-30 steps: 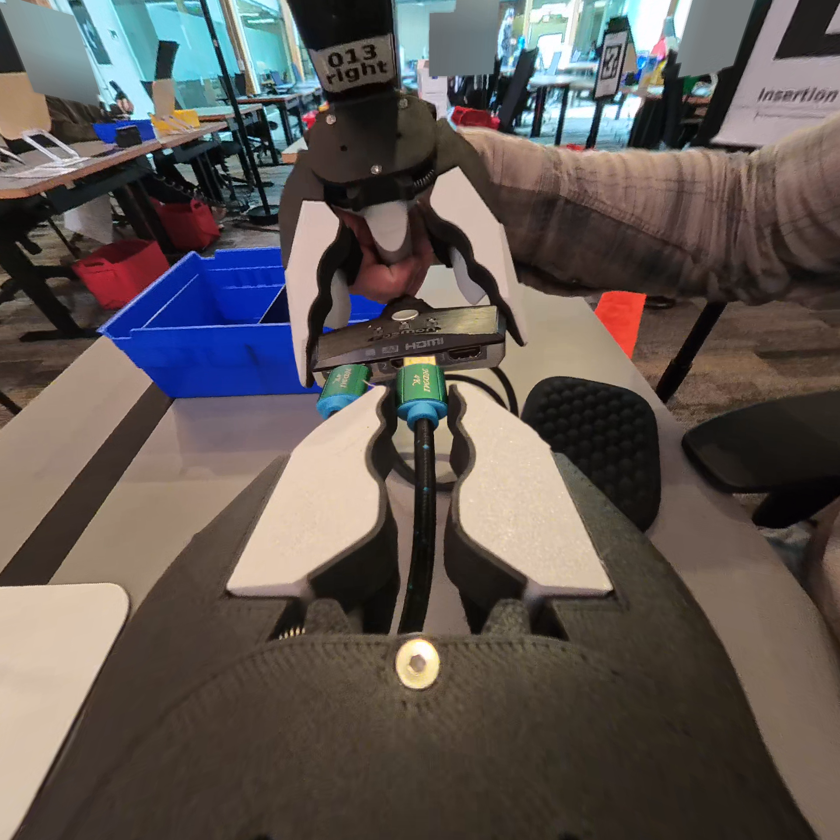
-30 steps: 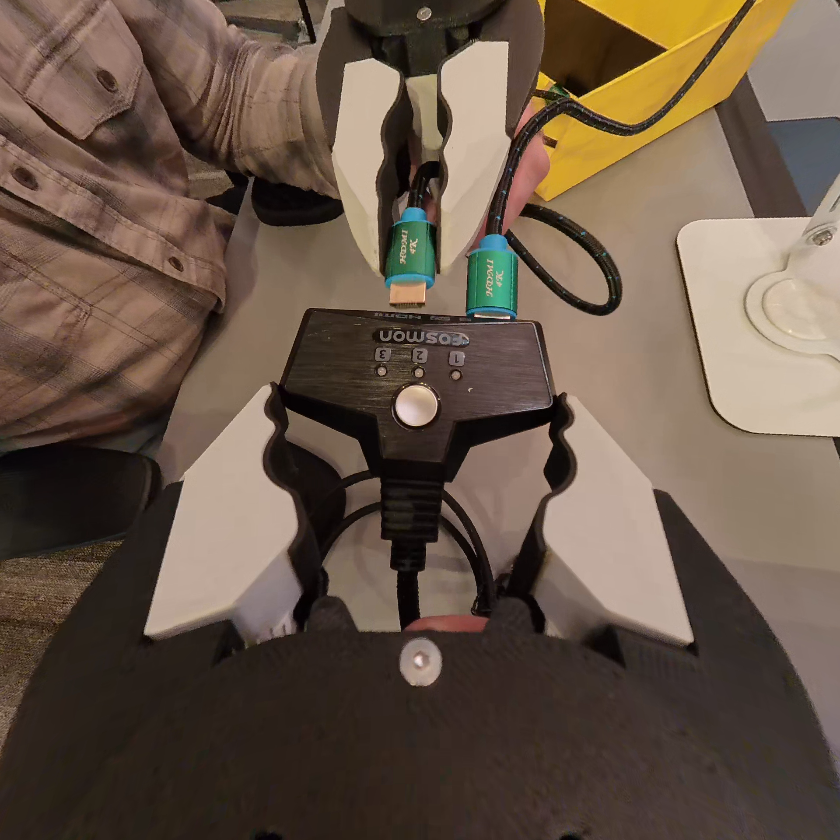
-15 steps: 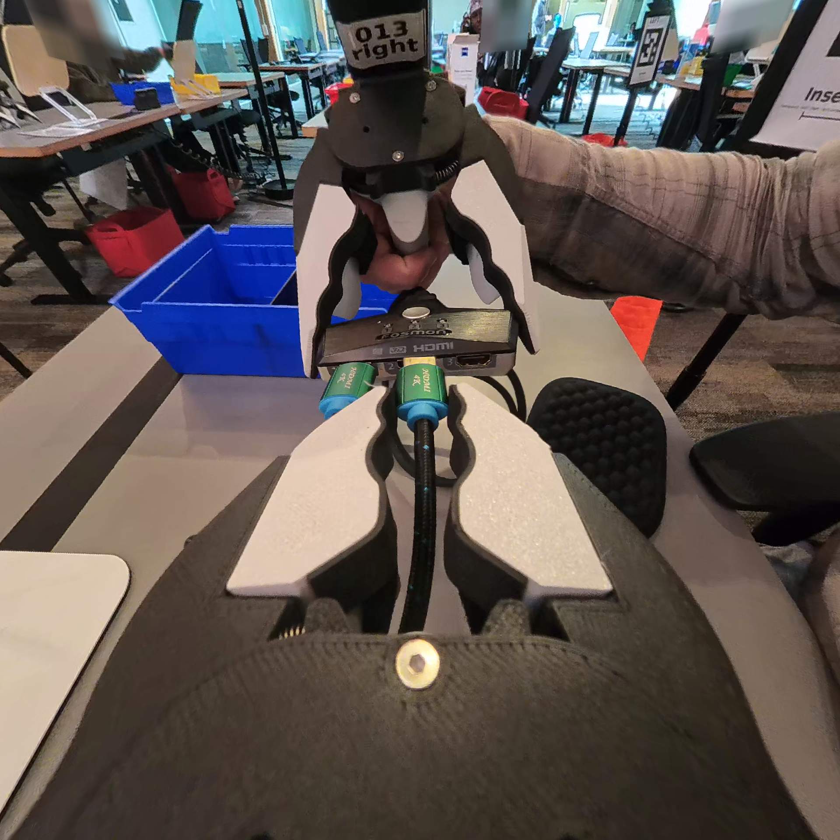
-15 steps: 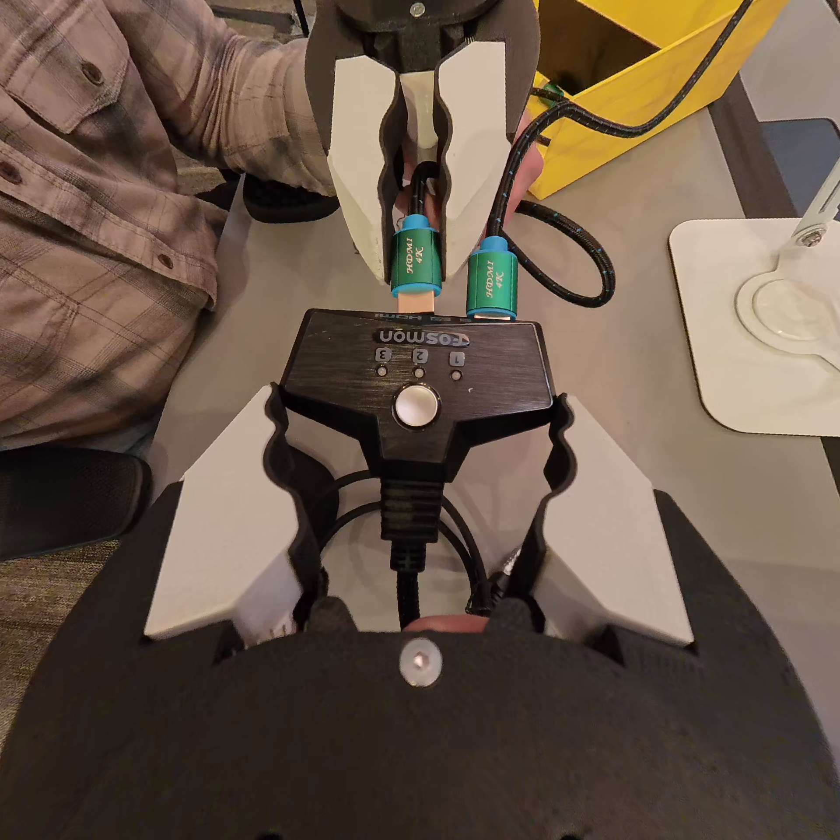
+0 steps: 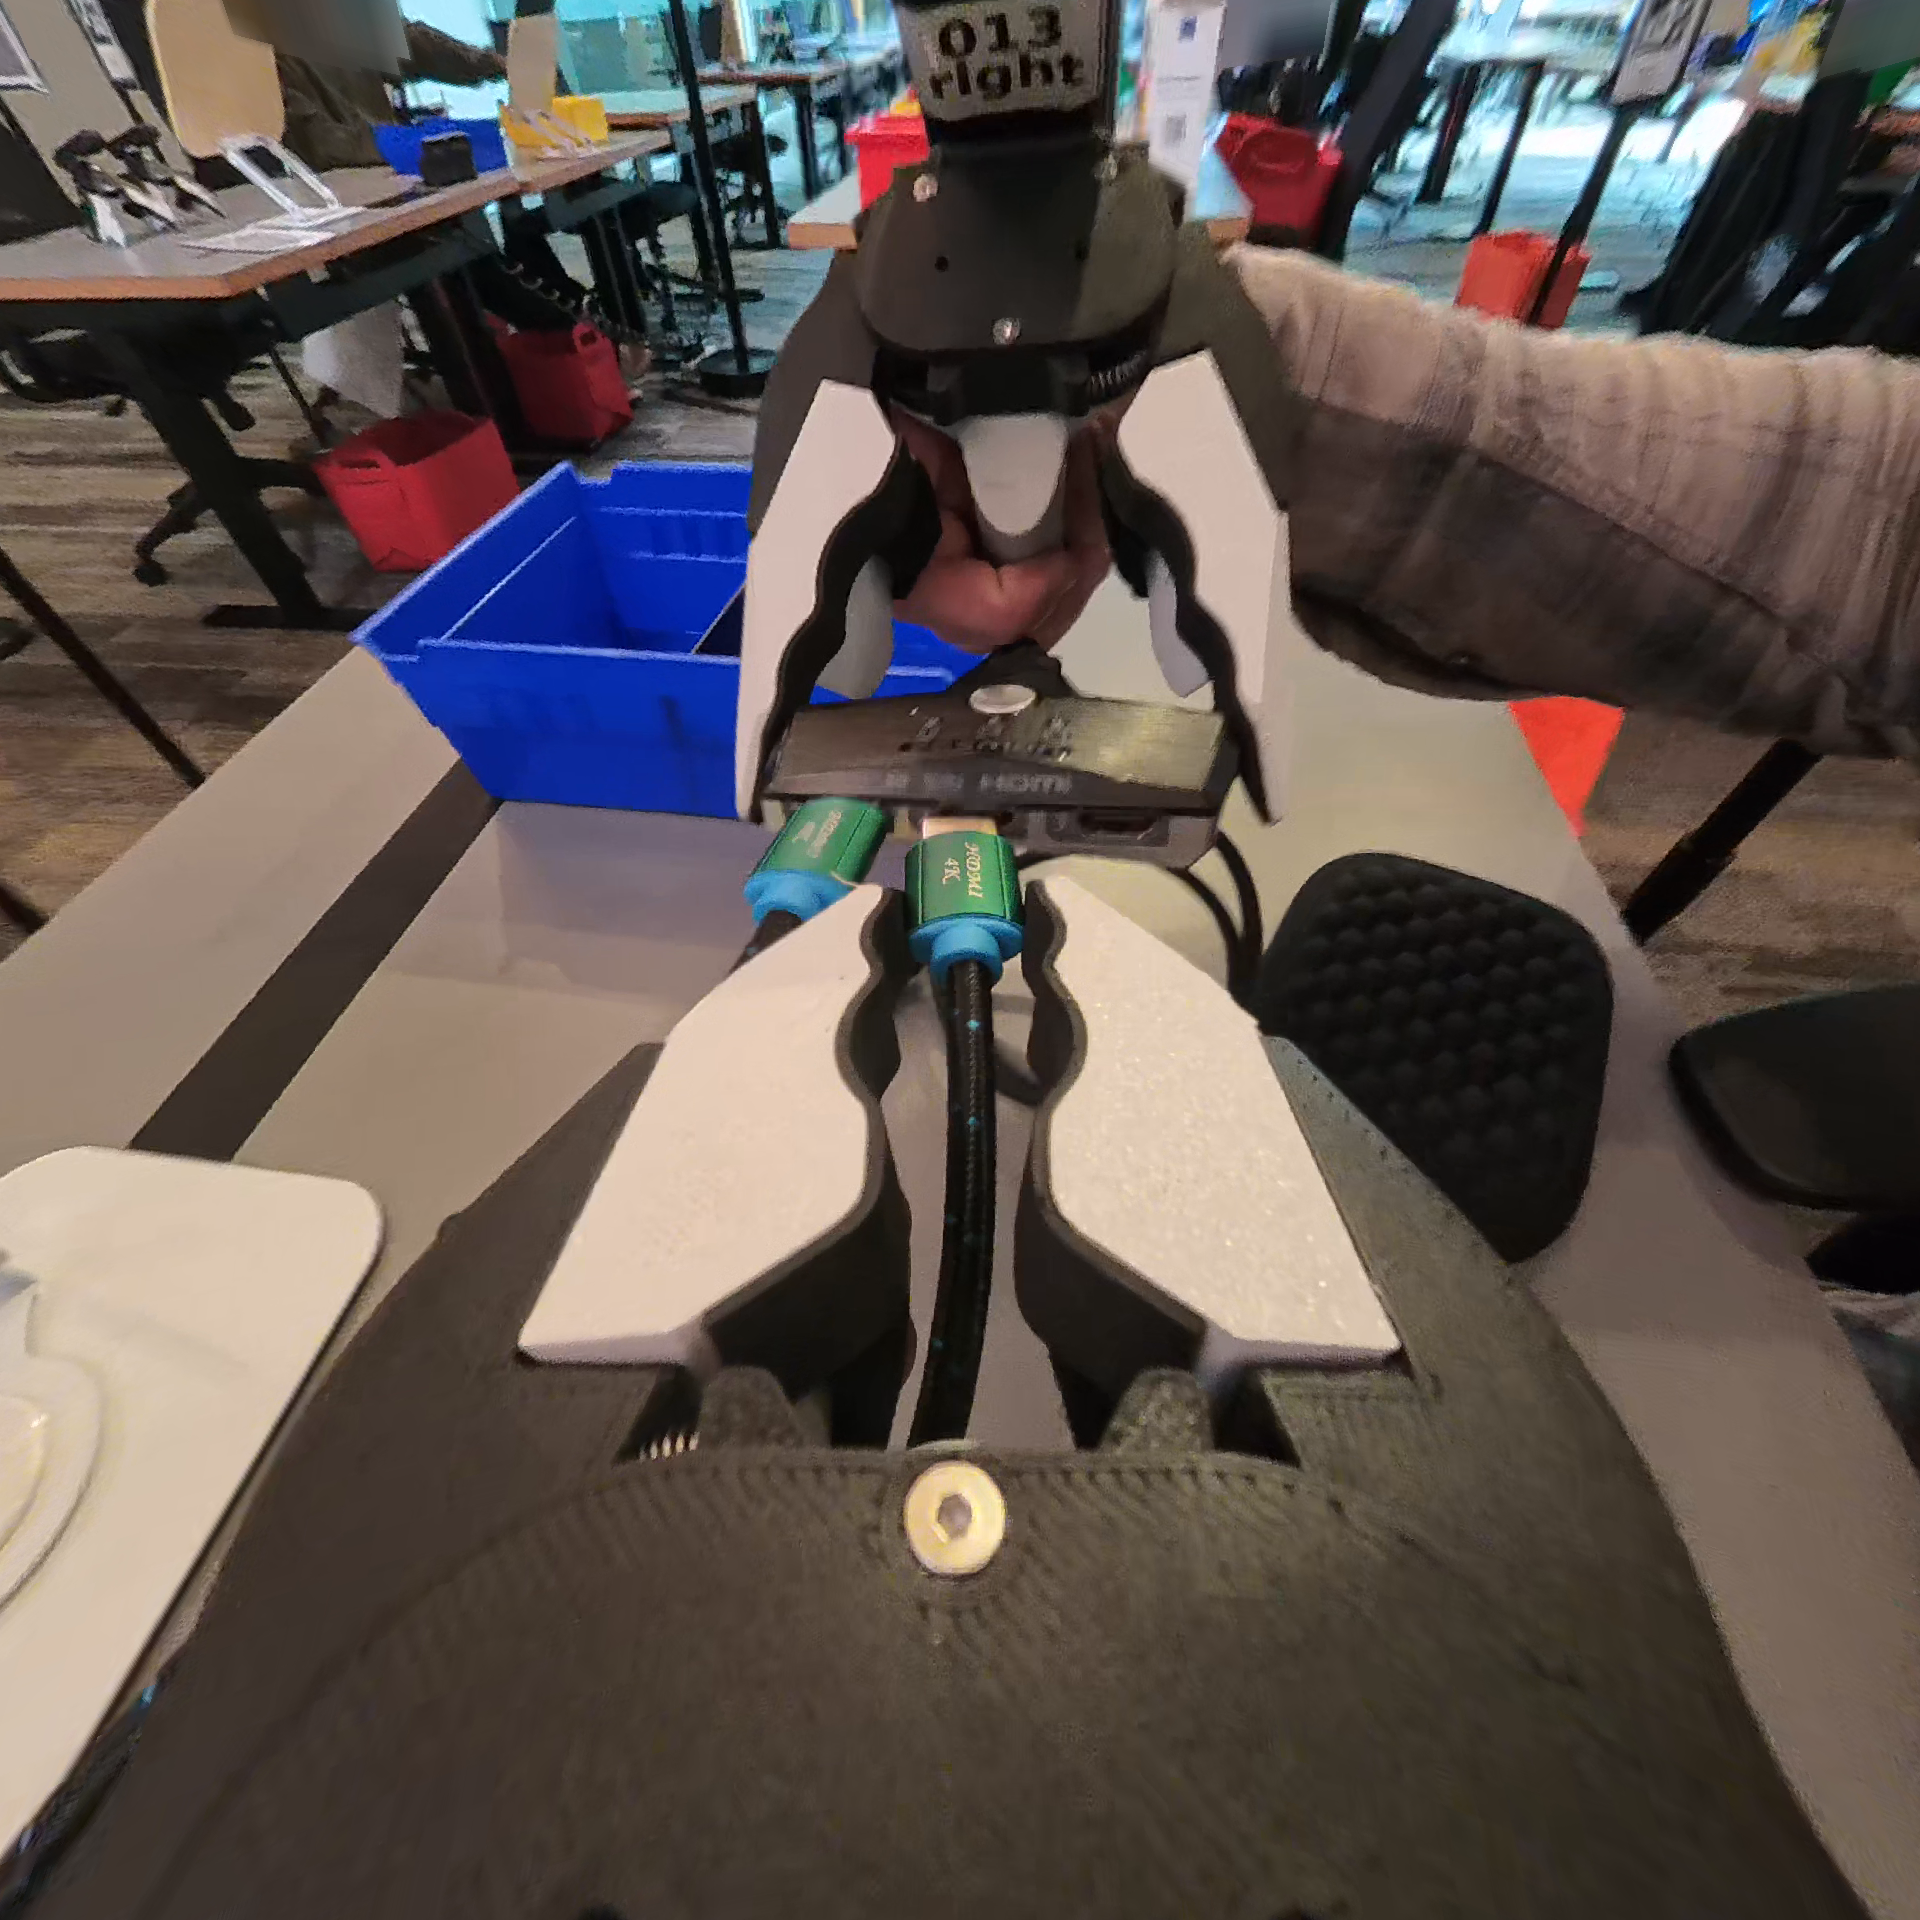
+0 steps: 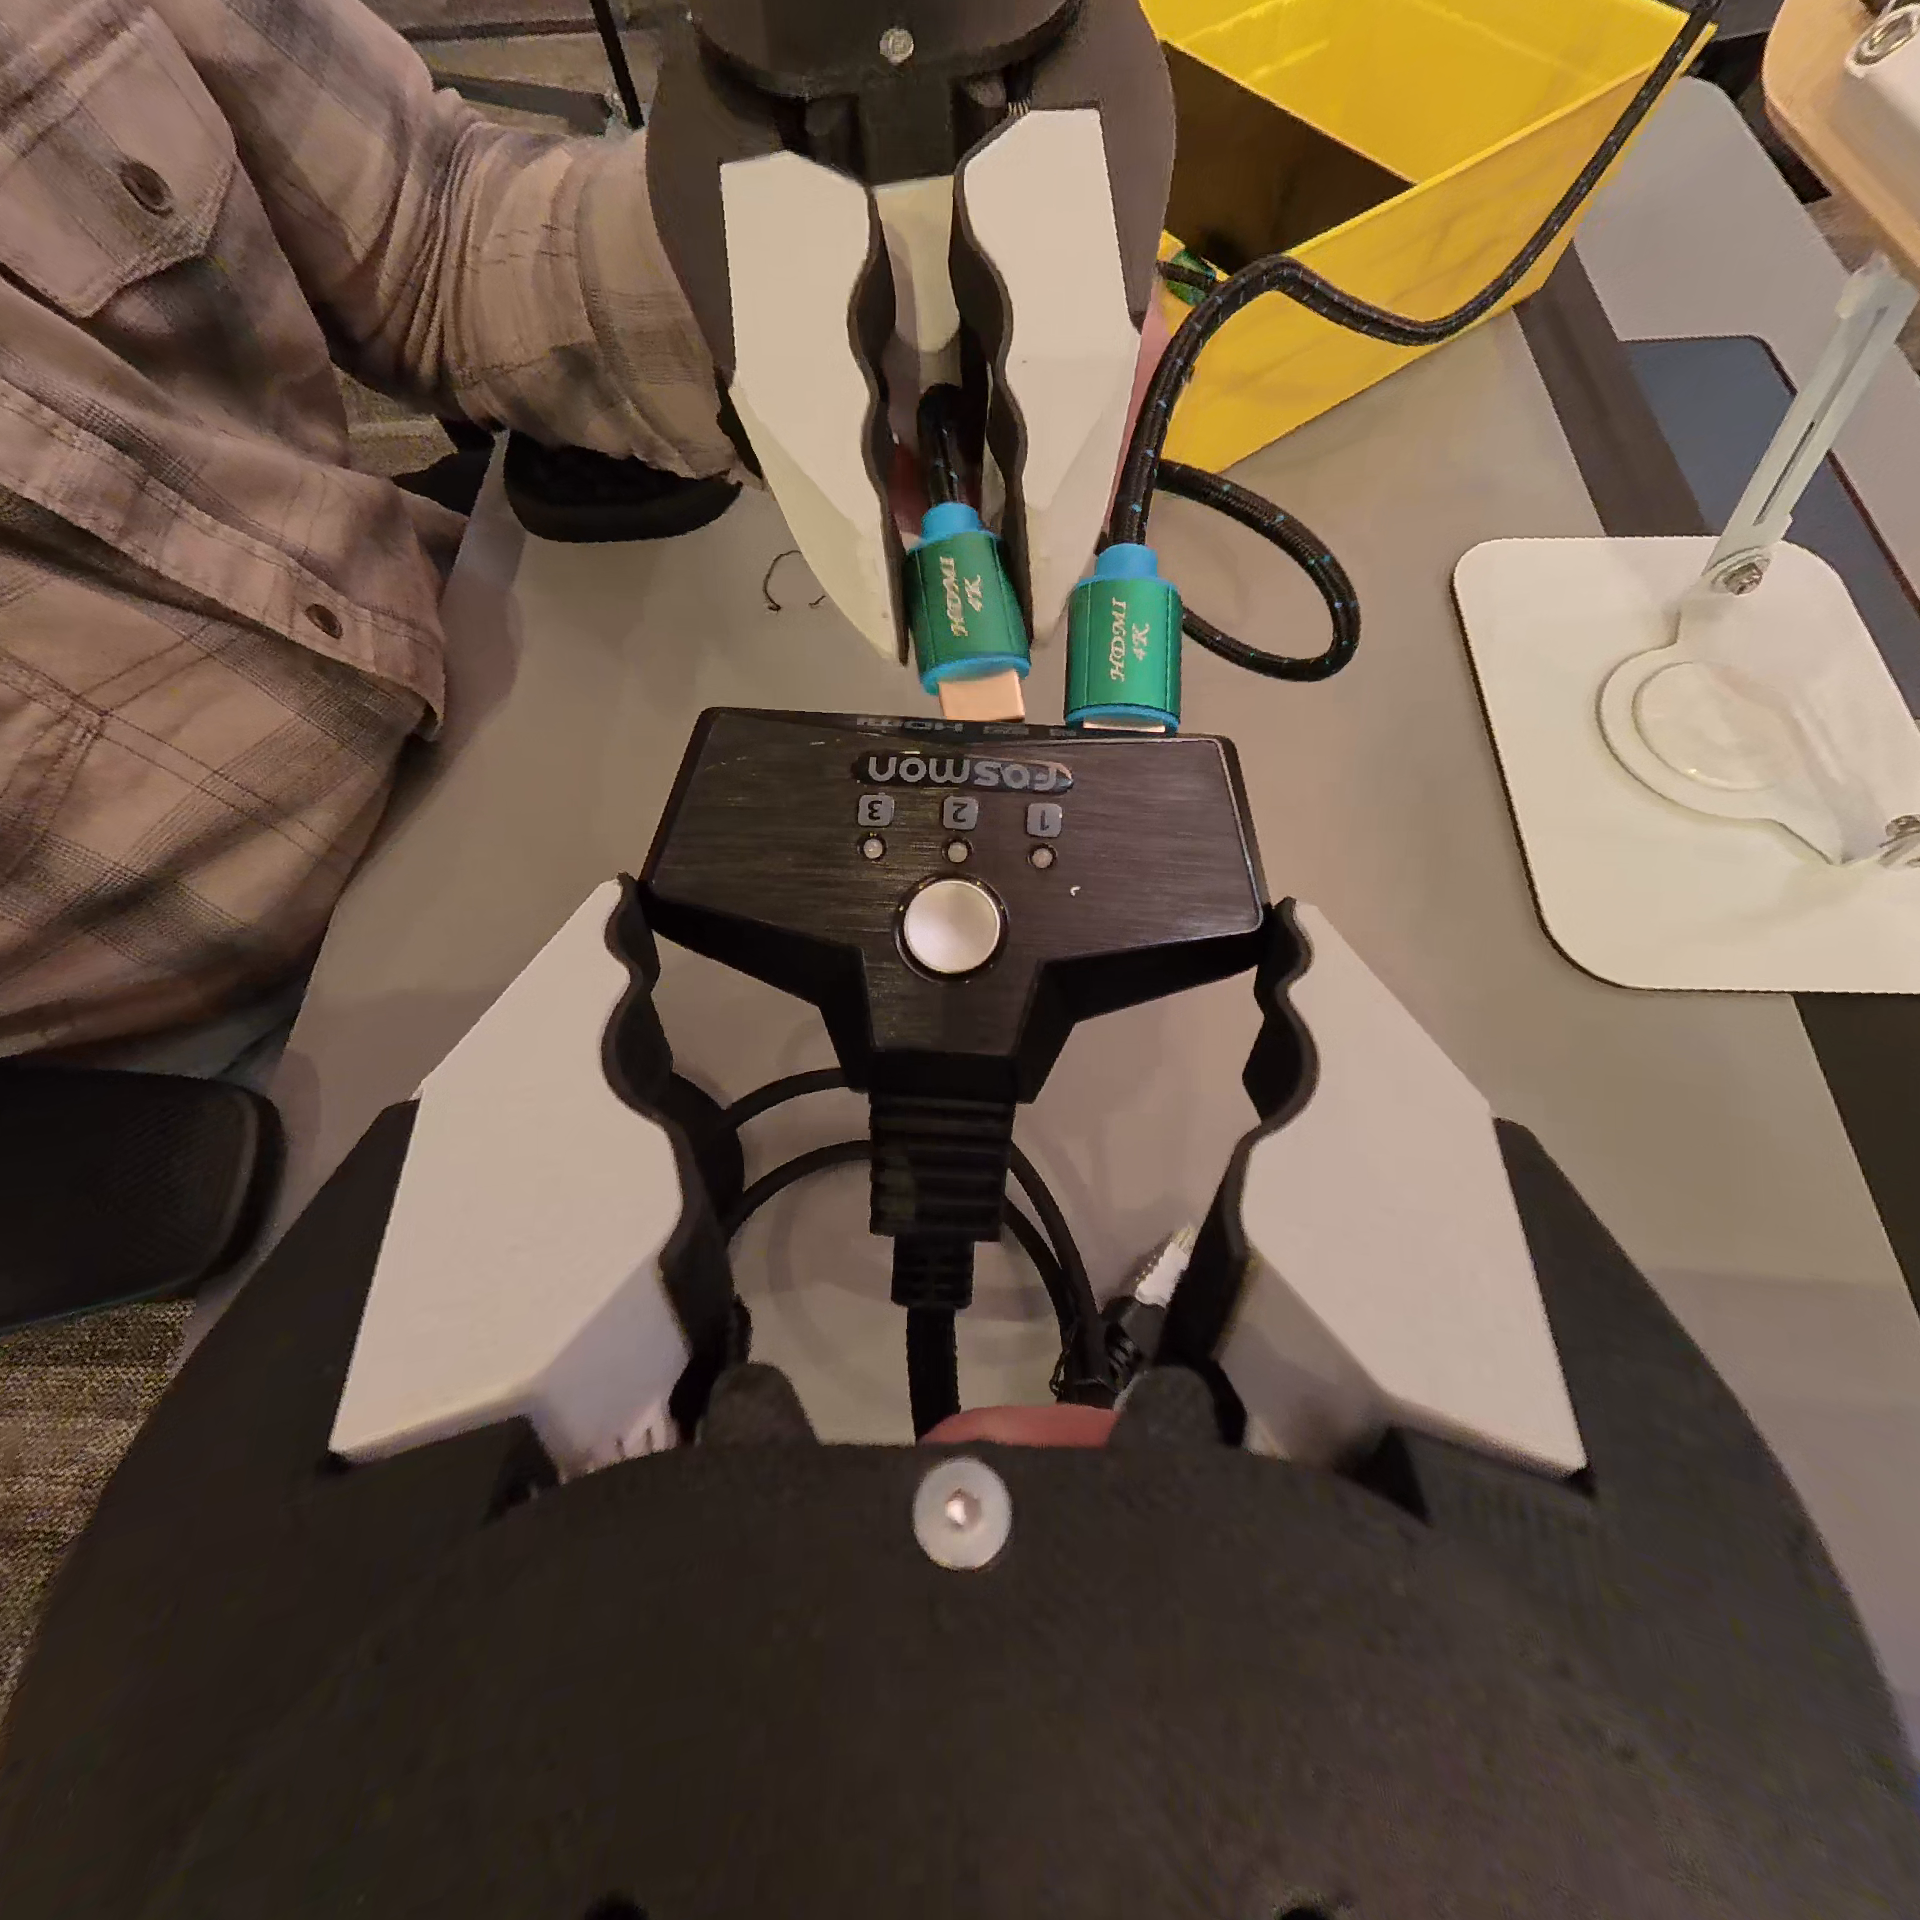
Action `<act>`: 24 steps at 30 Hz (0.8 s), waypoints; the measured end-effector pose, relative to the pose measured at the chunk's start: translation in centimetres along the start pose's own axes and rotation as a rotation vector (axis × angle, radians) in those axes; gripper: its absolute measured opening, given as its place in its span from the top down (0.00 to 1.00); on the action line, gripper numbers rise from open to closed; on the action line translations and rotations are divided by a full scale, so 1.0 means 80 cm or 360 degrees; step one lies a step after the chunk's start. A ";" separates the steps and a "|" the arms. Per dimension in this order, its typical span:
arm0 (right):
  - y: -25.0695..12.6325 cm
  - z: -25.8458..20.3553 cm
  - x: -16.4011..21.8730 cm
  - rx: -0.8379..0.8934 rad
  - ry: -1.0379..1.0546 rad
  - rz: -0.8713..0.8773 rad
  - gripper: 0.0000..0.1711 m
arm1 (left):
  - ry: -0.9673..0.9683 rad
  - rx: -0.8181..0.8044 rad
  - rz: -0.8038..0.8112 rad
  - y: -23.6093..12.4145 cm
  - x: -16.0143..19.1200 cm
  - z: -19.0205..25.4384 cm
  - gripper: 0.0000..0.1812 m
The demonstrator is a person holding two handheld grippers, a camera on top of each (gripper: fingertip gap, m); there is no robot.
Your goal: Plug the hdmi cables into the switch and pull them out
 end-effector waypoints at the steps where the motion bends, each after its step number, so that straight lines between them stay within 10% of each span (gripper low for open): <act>1: 0.000 0.000 -0.001 0.0003 0.0000 0.0010 0.34 | 0.0024 -0.0055 -0.0043 -0.001 0.002 -0.003 0.88; 24: -0.006 0.000 0.009 0.0014 -0.0126 -0.0145 0.34 | 0.0029 0.0118 -0.0002 0.012 0.004 0.003 0.88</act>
Point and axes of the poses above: each gripper's, where its closed fingertips meet, y out along the fingers, x out of its underside, z = x × y across the jaws, the point moved 2 cm from there along -y, back along the fingers, and after that the axes turned 14 degrees about x, right-handed, at the moved point
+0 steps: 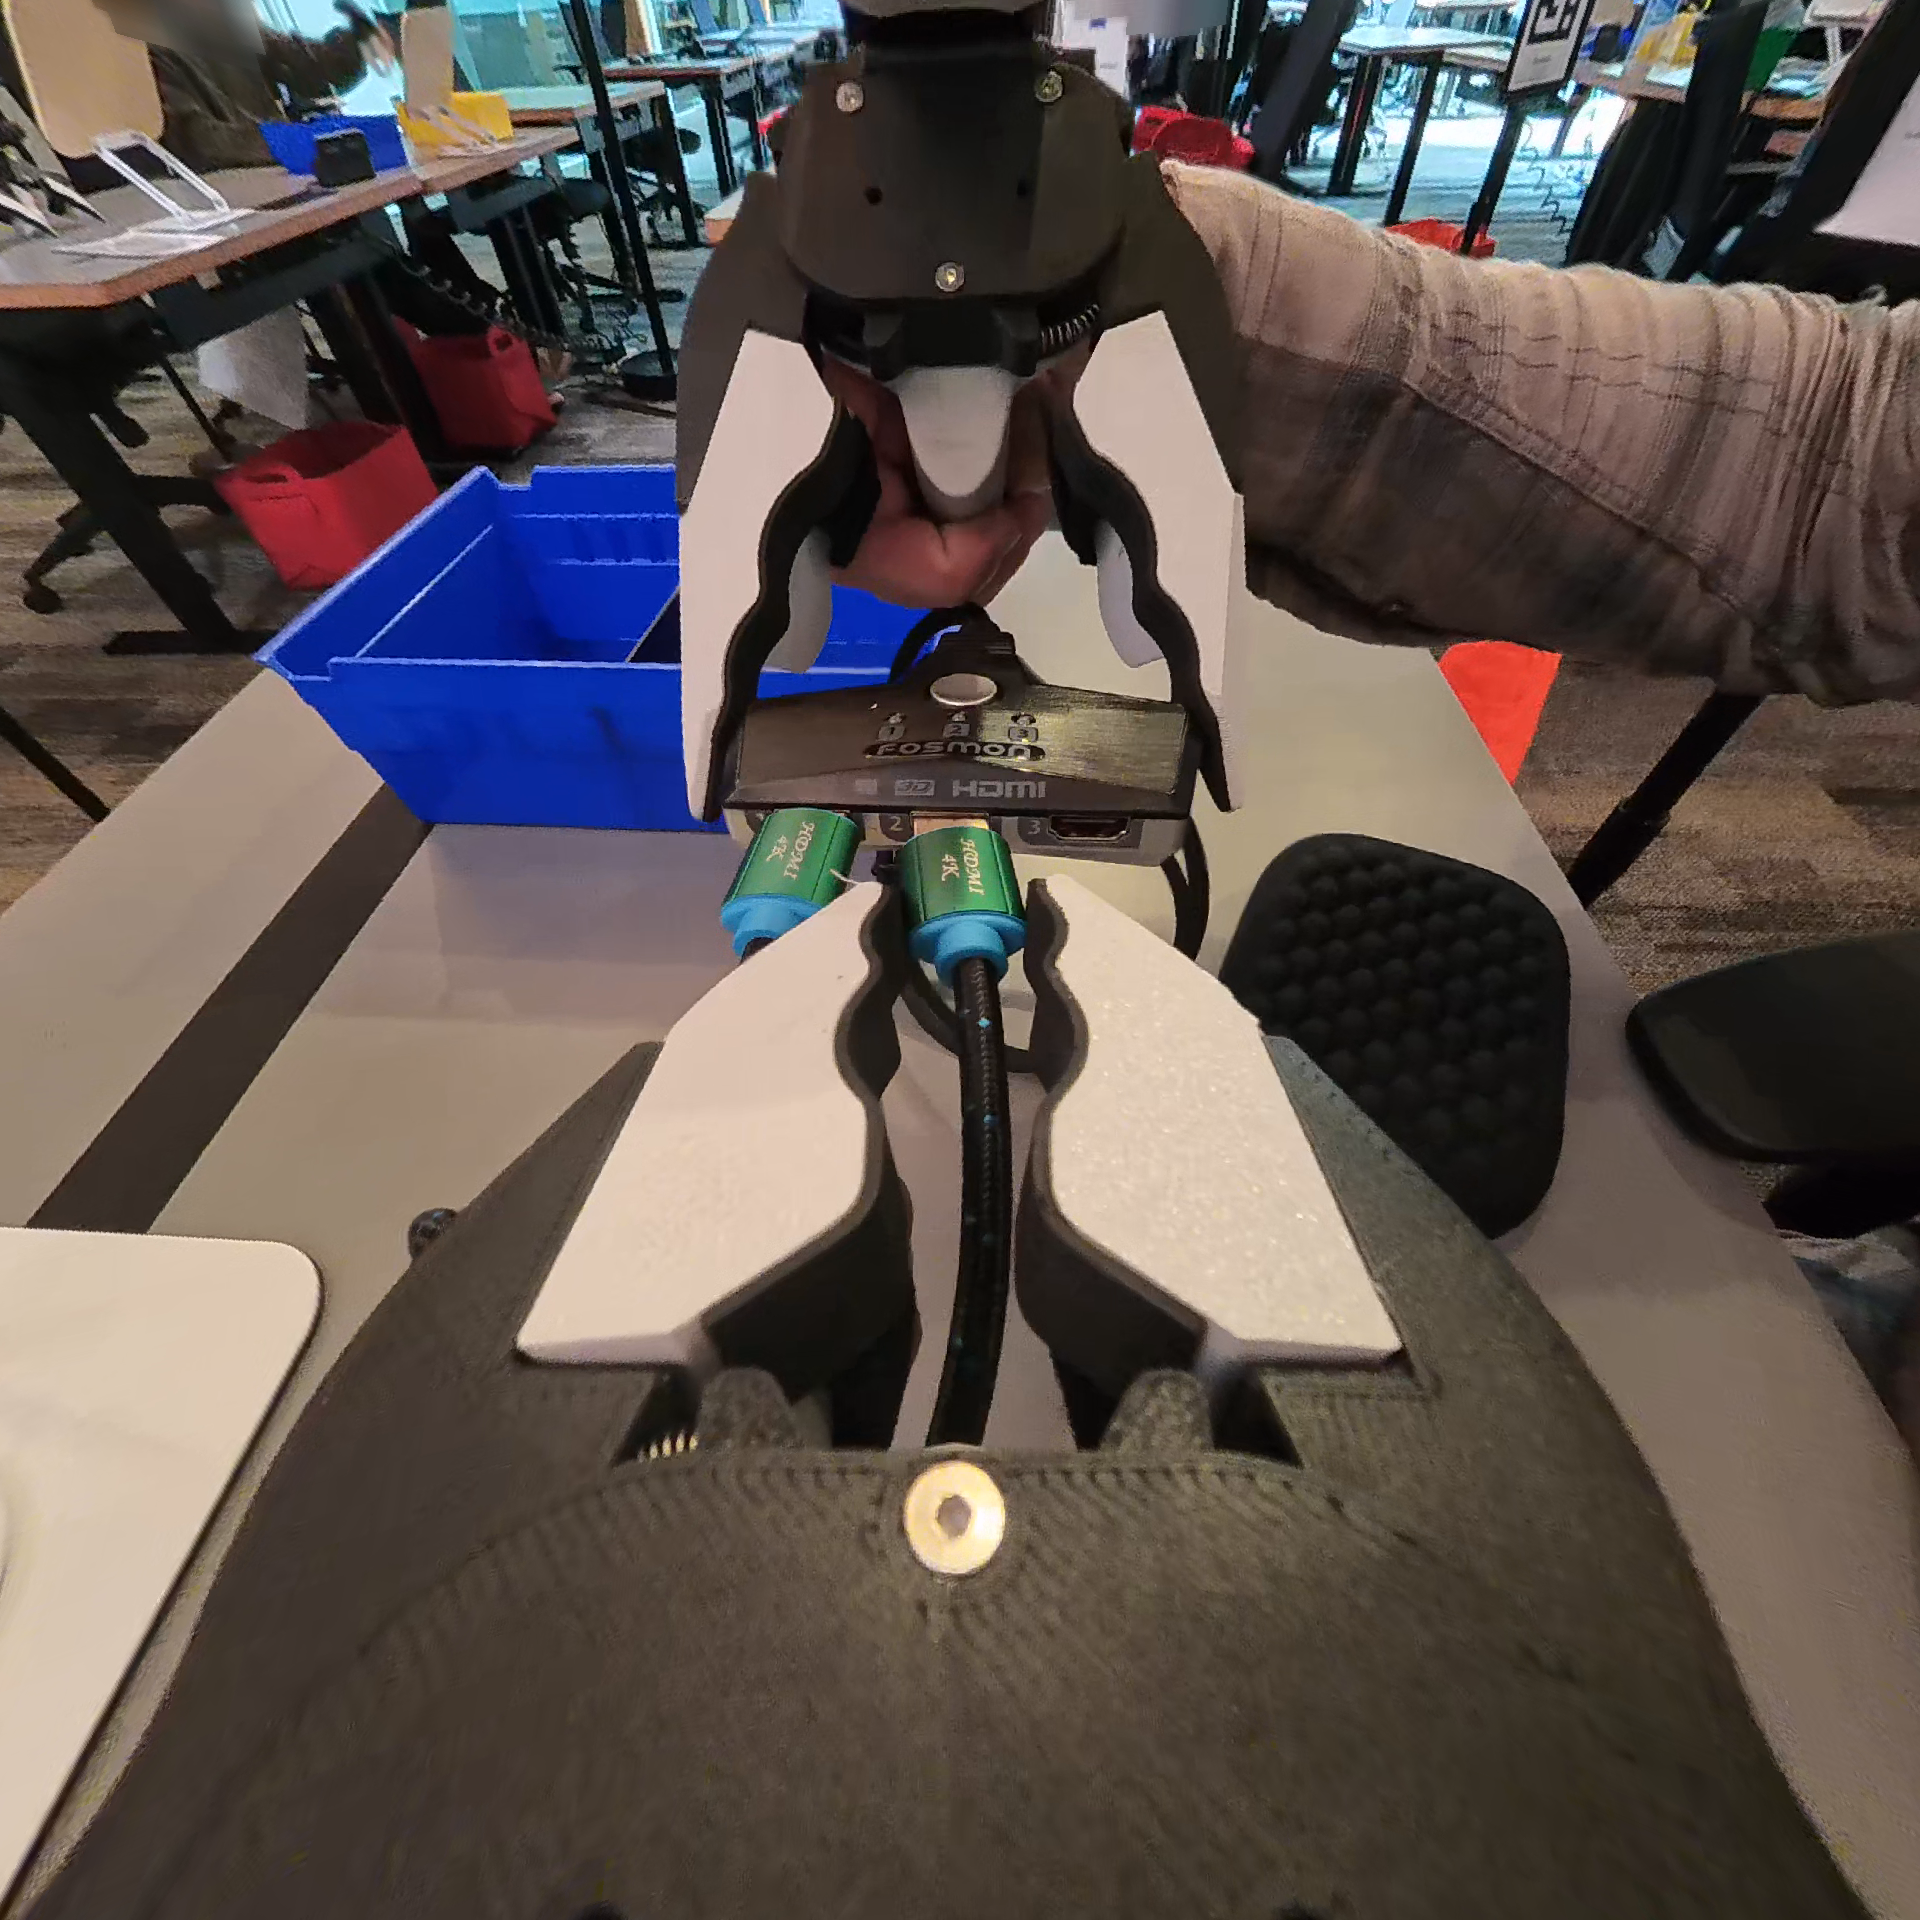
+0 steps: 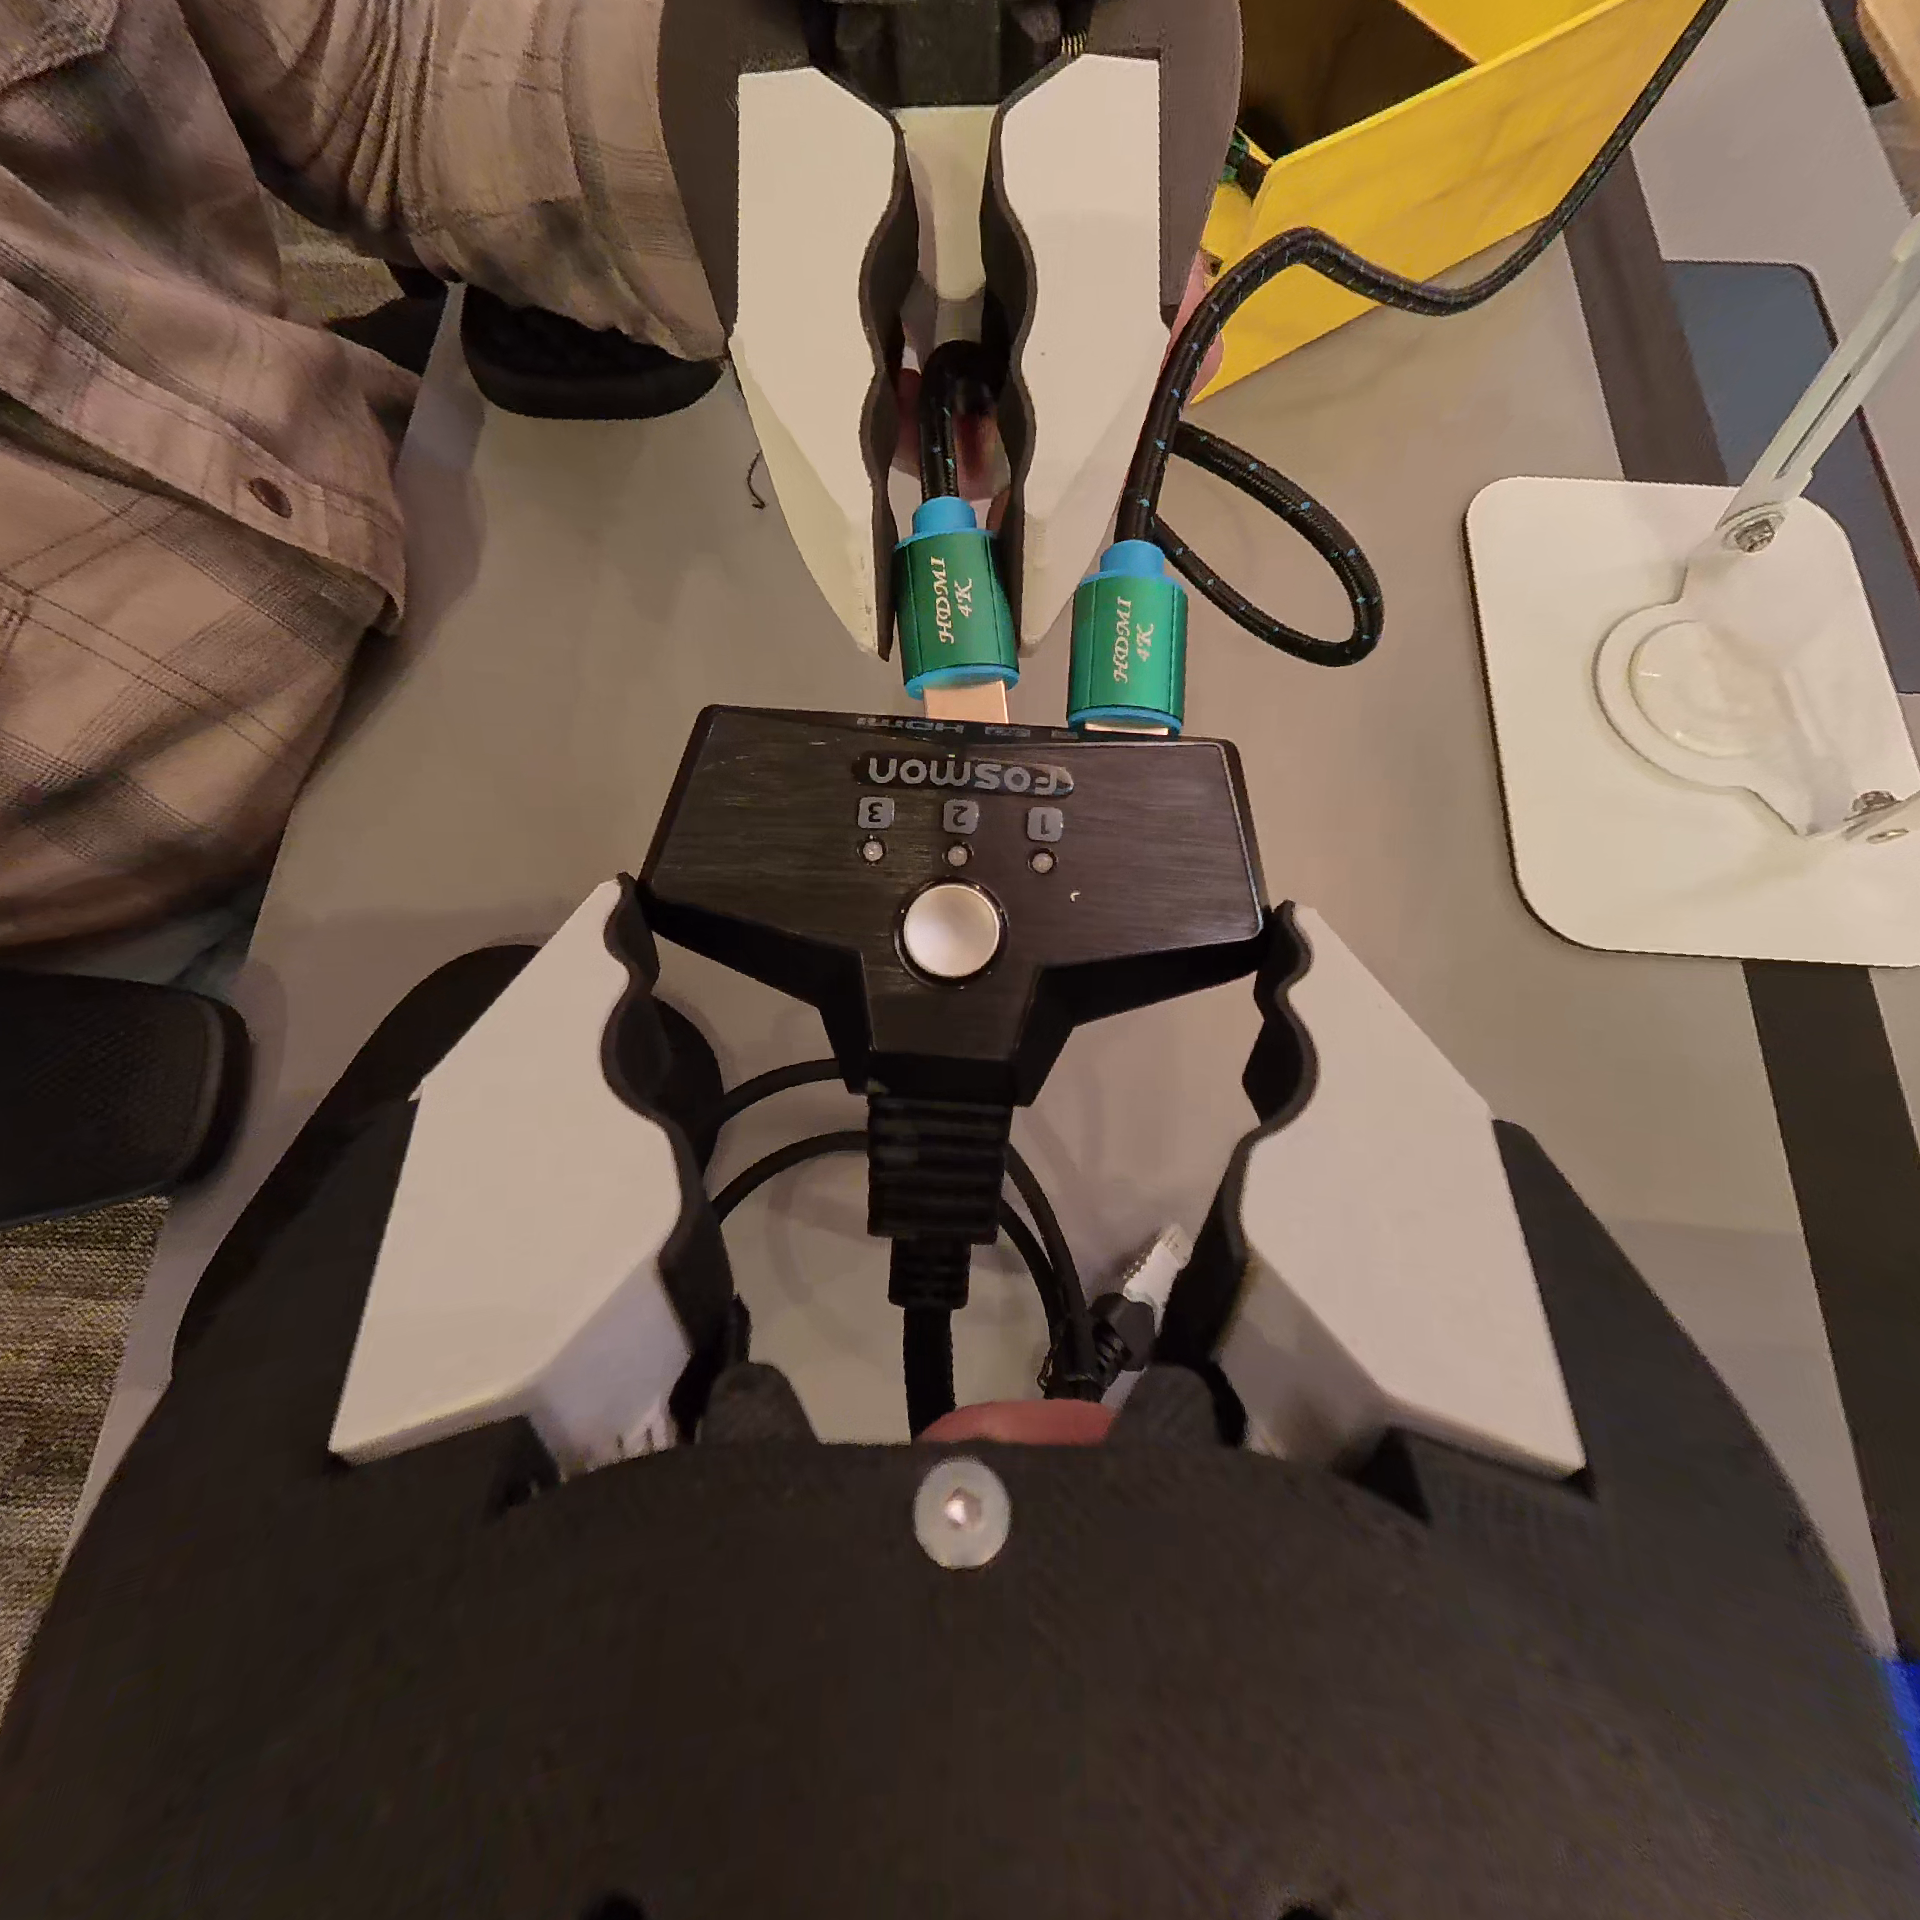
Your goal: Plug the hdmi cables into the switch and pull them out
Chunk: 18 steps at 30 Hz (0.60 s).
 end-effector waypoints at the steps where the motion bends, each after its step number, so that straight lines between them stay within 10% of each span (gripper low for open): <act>1: -0.001 0.000 -0.001 0.0003 -0.0002 0.0000 0.34 | 0.0014 -0.0007 0.0006 0.000 -0.001 0.000 0.88; 18: -0.014 0.008 -0.022 0.0048 0.0018 0.0208 0.34 | 0.0198 -0.0275 0.0079 -0.012 -0.032 -0.003 0.88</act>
Point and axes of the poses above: each gripper's, where its closed fingertips meet, y out along the fingers, x out of its underside, z = x × y across the jaws, the point moved 2 cm from there along -y, back along the fingers, and after that the axes turned 14 degrees about x, right-handed, at the moved point
